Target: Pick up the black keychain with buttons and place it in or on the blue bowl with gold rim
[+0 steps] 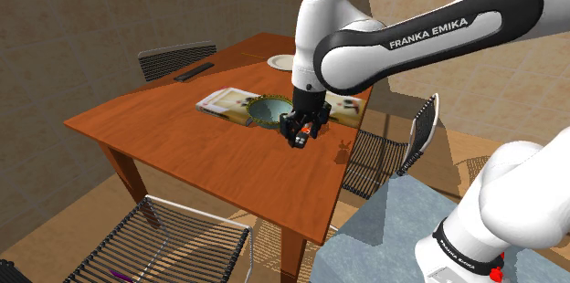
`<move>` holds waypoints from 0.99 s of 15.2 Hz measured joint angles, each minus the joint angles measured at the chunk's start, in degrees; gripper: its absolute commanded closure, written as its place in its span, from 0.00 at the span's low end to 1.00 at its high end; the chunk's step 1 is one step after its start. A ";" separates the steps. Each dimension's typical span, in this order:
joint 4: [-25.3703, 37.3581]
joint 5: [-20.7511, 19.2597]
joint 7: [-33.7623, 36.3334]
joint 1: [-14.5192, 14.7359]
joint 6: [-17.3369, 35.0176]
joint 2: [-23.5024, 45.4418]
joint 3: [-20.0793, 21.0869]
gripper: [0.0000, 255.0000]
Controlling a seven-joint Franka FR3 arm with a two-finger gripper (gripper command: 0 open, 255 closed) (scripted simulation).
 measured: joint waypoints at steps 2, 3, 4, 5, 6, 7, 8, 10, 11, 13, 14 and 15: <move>0.77 0.07 -0.26 -0.02 -1.61 -0.84 -0.31 1.00; 1.51 0.04 -0.20 -0.02 -2.44 -0.94 -0.33 1.00; 1.90 0.09 -0.16 0.02 -3.16 -1.27 -0.36 1.00; 2.33 0.08 -0.29 -0.01 -3.87 -1.55 -0.51 1.00; 3.04 0.03 -0.34 -0.07 -4.68 -1.65 -0.62 1.00; 3.60 0.06 -0.30 -0.04 -5.52 -1.94 -0.66 1.00; 4.24 0.03 -0.37 -0.07 -6.36 -2.13 -0.78 1.00; 5.59 0.03 -0.36 -0.06 -8.17 -2.61 -0.93 1.00; 6.37 -0.03 -0.37 -0.11 -8.97 -2.63 -1.01 1.00; 7.79 -0.11 -0.27 -0.14 -10.39 -2.63 -1.05 1.00; 8.66 -0.35 -0.46 -0.34 -10.66 -2.01 -1.20 1.00; 10.31 -0.87 -0.81 -0.79 -10.79 -0.45 -1.44 1.00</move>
